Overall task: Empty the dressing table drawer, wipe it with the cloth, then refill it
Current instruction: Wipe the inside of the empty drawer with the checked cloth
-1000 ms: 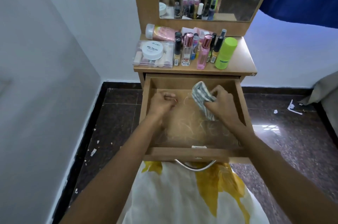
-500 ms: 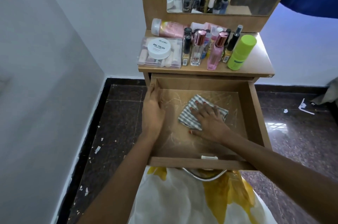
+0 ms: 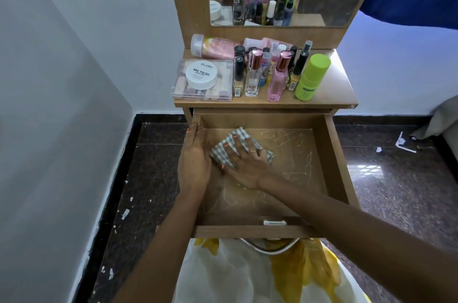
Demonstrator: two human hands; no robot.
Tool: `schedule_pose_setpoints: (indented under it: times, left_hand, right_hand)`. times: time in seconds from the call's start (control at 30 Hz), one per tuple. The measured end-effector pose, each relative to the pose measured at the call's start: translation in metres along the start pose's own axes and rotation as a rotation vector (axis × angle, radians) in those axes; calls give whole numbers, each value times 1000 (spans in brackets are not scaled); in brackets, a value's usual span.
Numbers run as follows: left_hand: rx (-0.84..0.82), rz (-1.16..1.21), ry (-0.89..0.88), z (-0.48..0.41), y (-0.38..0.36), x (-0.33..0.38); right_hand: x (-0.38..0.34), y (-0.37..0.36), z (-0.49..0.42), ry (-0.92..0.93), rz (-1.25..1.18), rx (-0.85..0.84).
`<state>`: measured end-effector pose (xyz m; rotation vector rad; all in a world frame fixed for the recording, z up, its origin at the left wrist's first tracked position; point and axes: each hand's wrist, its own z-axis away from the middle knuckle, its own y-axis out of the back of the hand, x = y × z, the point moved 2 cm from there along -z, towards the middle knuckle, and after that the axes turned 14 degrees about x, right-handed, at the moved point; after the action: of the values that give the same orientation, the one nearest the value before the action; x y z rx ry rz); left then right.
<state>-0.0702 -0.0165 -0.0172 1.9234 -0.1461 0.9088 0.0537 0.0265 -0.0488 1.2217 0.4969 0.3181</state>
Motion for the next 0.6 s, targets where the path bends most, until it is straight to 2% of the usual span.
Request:
schedule_pose_setpoints:
  times: [0.17,0.3,0.43,0.6]
  left_hand:
    - [-52,-84,-31,-3,1,-8]
    - [-133,-78,-44,-2,-1,-14]
    - [-171,38,1,-2,0,-14]
    - [-148,154,44,-4,1,-18]
  right_hand:
    - [-1,-2,6,72,87,110]
    - [28,-7,12,5,126,150]
    - [44,-12,12,-87,80,148]
    - [16,-6,2,-132,31,145]
